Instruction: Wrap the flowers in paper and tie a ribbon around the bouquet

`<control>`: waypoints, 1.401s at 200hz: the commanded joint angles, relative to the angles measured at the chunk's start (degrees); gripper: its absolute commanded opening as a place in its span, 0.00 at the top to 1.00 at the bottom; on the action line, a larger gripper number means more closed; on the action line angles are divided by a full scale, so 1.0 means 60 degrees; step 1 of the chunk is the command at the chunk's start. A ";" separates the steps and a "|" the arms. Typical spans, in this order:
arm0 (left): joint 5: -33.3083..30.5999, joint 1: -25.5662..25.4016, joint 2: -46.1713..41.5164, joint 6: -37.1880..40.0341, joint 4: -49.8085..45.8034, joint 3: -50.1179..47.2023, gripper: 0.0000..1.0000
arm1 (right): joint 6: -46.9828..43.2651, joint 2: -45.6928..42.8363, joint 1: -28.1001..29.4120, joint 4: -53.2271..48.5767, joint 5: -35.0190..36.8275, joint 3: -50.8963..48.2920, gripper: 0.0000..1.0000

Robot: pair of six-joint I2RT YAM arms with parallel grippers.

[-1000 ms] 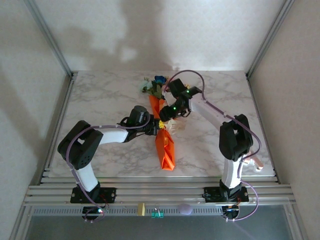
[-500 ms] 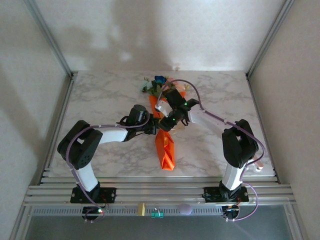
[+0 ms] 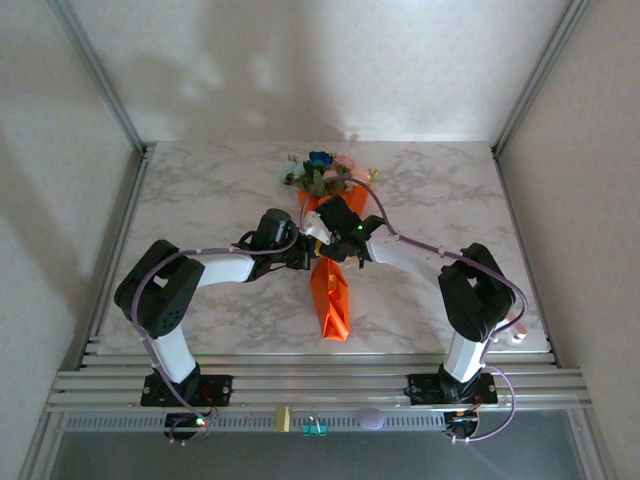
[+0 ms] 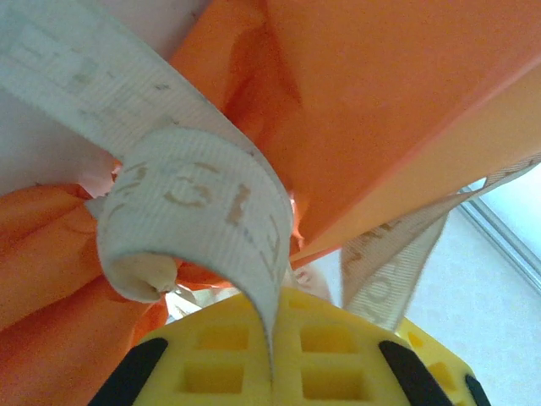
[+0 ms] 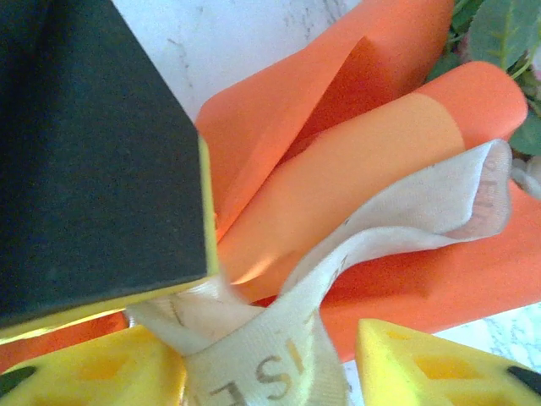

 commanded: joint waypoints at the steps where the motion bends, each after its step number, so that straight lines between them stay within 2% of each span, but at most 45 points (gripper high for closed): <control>1: 0.0062 -0.0005 -0.0124 0.0164 0.0266 0.0338 1.00 | -0.0800 -0.0139 0.0385 0.0275 0.0408 -0.0249 0.48; 19: 0.0021 -0.0004 -0.0185 0.0136 0.0326 0.0324 1.00 | -0.0811 -0.0183 0.0470 0.0535 0.0454 -0.0431 0.46; 54: -0.0017 0.0011 -0.0224 0.0164 0.0535 0.0269 1.00 | -0.0319 -0.0521 0.0487 0.0898 0.0236 -0.0938 0.37; 105: 0.0075 0.0025 -0.0016 -0.0027 0.1130 0.0250 1.00 | 0.1018 -0.1380 0.0052 0.0811 -0.1243 -0.1429 0.32; 132: 0.0244 0.0025 0.0129 -0.0076 0.1424 0.0265 1.00 | 0.0775 -0.1370 0.0045 0.0946 -0.0982 -0.1560 0.32; 171: 0.0529 0.0022 0.0257 0.0039 0.1362 0.0437 1.00 | 0.0356 -0.1388 -0.0004 0.2151 -0.0091 -0.2030 0.30; 209: 0.0547 0.0025 0.0284 0.0175 0.0979 0.0404 1.00 | 0.1149 -0.2301 -0.0299 0.2502 -0.1510 -0.2429 0.27; 235: 0.0551 0.0025 0.0372 0.0193 0.0885 0.0412 1.00 | 0.2255 -0.2922 -0.1042 0.2555 -0.2434 -0.2614 0.27; 280: 0.0533 0.0025 0.0457 0.0281 0.0743 0.0543 1.00 | 0.4150 -0.3311 -0.2102 0.2707 -0.3267 -0.2678 0.26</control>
